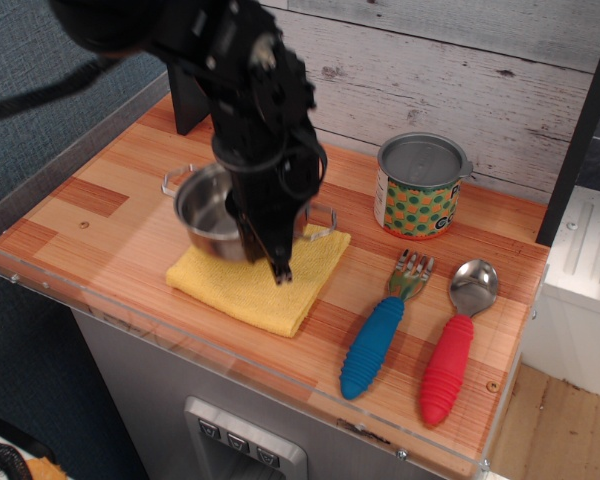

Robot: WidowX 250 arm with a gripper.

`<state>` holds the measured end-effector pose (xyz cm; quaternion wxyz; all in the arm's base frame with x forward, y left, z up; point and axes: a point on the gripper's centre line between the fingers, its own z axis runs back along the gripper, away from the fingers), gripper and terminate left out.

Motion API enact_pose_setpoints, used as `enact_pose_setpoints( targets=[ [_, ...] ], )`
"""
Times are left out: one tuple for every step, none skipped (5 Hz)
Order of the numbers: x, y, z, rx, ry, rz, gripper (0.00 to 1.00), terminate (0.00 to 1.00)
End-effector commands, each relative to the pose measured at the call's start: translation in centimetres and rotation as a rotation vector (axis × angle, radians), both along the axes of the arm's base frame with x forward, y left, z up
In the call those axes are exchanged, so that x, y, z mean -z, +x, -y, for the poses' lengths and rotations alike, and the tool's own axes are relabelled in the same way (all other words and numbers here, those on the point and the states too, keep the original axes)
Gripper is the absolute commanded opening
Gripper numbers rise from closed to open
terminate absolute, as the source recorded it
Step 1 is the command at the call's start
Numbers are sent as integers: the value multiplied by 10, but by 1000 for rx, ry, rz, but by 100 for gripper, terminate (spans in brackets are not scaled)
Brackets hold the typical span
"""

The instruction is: Put the pan on the towel

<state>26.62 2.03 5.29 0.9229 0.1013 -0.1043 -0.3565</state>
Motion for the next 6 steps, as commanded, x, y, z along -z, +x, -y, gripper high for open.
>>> enact_pose_setpoints(
  targets=[
    [1,16,5,61,-45,4,0,0],
    [-1,13,6,76,-75,0,0,0],
    [1,13,2,92,-153,-39,100,0],
    [7,15,4,98,-168,-110,100,0],
    [3,13,7,78,-209,-143,100,0],
    [-13,13,-1,44,-249,-127,100,0]
  ],
)
